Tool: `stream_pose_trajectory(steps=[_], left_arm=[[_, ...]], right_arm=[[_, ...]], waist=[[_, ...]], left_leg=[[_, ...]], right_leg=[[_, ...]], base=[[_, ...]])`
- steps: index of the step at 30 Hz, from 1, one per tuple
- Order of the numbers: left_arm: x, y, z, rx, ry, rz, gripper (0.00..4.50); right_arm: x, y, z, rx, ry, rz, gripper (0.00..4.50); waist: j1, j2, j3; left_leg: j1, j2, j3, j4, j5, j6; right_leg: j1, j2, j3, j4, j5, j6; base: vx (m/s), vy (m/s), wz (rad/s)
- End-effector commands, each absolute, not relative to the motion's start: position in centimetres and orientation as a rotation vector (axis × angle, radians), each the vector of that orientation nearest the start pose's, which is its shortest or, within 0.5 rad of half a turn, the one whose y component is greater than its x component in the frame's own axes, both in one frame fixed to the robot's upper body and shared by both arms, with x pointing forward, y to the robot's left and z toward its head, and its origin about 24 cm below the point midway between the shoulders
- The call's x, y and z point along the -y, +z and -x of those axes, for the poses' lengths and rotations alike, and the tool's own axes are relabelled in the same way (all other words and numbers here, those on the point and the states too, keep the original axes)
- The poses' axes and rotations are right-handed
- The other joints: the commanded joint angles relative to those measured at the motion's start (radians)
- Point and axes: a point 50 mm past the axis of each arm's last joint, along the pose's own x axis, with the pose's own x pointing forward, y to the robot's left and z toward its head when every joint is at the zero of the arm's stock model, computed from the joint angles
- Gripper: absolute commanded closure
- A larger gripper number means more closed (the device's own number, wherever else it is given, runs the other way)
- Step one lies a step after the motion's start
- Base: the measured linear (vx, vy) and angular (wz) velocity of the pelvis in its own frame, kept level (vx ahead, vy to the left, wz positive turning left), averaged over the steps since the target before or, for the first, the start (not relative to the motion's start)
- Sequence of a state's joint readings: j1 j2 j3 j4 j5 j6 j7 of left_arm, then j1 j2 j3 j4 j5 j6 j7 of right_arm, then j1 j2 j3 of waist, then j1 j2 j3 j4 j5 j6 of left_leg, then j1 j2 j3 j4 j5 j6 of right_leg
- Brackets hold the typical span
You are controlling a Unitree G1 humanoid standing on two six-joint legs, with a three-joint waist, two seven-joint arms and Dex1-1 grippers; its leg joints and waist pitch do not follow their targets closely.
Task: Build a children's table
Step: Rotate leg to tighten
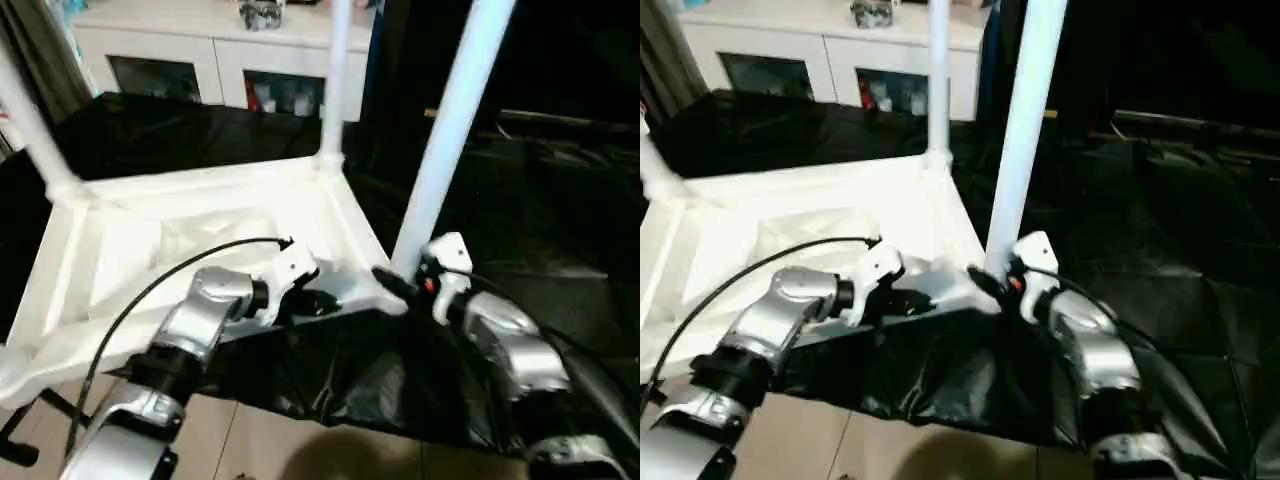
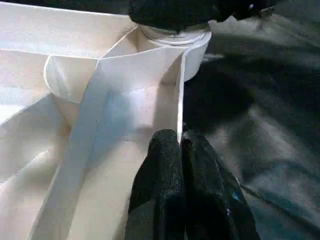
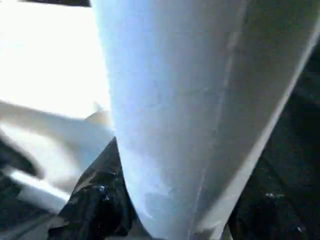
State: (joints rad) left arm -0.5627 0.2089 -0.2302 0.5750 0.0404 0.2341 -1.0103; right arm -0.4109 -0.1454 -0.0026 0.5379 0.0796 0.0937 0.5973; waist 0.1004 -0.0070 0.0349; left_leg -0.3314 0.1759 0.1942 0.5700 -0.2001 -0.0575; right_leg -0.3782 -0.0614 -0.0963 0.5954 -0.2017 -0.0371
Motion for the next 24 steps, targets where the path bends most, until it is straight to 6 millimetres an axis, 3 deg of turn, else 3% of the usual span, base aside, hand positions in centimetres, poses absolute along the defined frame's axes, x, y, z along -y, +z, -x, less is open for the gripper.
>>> stream_pose_trajectory(steps=[1, 3, 4, 6, 7, 11, 16, 18, 21, 24], left_arm=[[-5.9, 5.3, -32.1, -0.356, -1.199, -0.235, 4.50], [-5.6, 5.2, -31.9, -0.353, -1.214, -0.244, 4.50], [-5.7, 5.2, -31.8, -0.353, -1.215, -0.245, 4.50], [-5.9, 5.1, -31.6, -0.353, -1.233, -0.251, 4.50], [-6.5, 4.9, -31.4, -0.358, -1.240, -0.264, 4.50], [-7.3, 4.8, -31.2, -0.368, -1.268, -0.272, 4.50], [-8.7, 4.9, -30.9, -0.376, -1.333, -0.289, 4.50], [-9.4, 5.1, -30.8, -0.380, -1.370, -0.293, 4.50], [-10.2, 5.2, -30.5, -0.398, -1.419, -0.304, 4.50], [-11.1, 5.2, -30.5, -0.427, -1.440, -0.321, 4.50]], right_arm=[[7.8, -0.1, -29.9, -0.372, 0.789, -0.052, 2.44], [6.8, 0.0, -29.8, -0.349, 0.819, -0.045, 2.44], [6.8, 0.0, -29.8, -0.347, 0.821, -0.046, 1.93], [6.7, 0.1, -29.8, -0.343, 0.833, -0.069, 1.81], [7.4, 0.4, -29.8, -0.338, 0.842, -0.079, 1.81], [8.6, 0.6, -29.7, -0.331, 0.889, -0.022, 1.35], [11.3, 1.1, -28.9, -0.344, 1.060, 0.042, 1.35], [12.8, 1.5, -28.3, -0.359, 1.164, 0.070, 1.35], [14.2, 2.0, -27.7, -0.378, 1.279, 0.110, 1.35], [15.1, 2.4, -27.2, -0.414, 1.368, 0.121, 1.35]], waist=[[0.000, 0.000, -0.038], [-0.002, 0.000, -0.038], [-0.003, 0.000, -0.038], [-0.005, -0.001, -0.037], [-0.006, 0.004, -0.037], [-0.008, 0.001, -0.038], [-0.002, -0.001, -0.047], [0.002, 0.002, -0.046], [0.014, 0.001, -0.046], [0.022, -0.001, -0.043]], left_leg=[[-0.001, 0.067, -0.038, -0.071, -0.211, 0.029], [-0.002, 0.066, -0.037, -0.070, -0.208, 0.033], [-0.002, 0.066, -0.037, -0.070, -0.209, 0.035], [-0.002, 0.067, -0.037, -0.071, -0.219, 0.040], [-0.003, 0.068, -0.038, -0.072, -0.223, 0.041], [-0.007, 0.068, -0.038, -0.072, -0.218, 0.045], [-0.011, 0.067, -0.032, -0.060, -0.126, 0.088], [-0.012, 0.068, -0.030, -0.057, -0.114, 0.104], [-0.013, 0.072, -0.027, -0.055, -0.121, 0.119], [-0.009, 0.071, -0.027, -0.056, -0.142, 0.110]], right_leg=[[0.033, -0.112, 0.070, -0.097, -0.361, -0.127], [0.034, -0.112, 0.070, -0.096, -0.350, -0.130], [0.034, -0.113, 0.071, -0.097, -0.346, -0.130], [0.035, -0.112, 0.071, -0.097, -0.345, -0.131], [0.035, -0.112, 0.071, -0.097, -0.346, -0.132], [0.038, -0.112, 0.072, -0.094, -0.331, -0.132], [0.048, -0.106, 0.071, -0.070, -0.127, -0.182], [0.048, -0.105, 0.068, -0.068, -0.092, -0.199], [0.047, -0.106, 0.067, -0.067, -0.102, -0.201], [0.046, -0.105, 0.065, -0.075, -0.181, -0.183]], base=[[0.000, 0.000, 0.00], [0.000, 0.000, 0.00], [0.000, 0.000, 0.00], [0.000, 0.000, 0.00], [0.000, 0.000, 0.00], [0.000, 0.000, 0.00], [0.000, 0.000, 0.00], [0.000, 0.000, 0.00], [0.000, 0.000, 0.00], [0.000, 0.000, 0.00]])
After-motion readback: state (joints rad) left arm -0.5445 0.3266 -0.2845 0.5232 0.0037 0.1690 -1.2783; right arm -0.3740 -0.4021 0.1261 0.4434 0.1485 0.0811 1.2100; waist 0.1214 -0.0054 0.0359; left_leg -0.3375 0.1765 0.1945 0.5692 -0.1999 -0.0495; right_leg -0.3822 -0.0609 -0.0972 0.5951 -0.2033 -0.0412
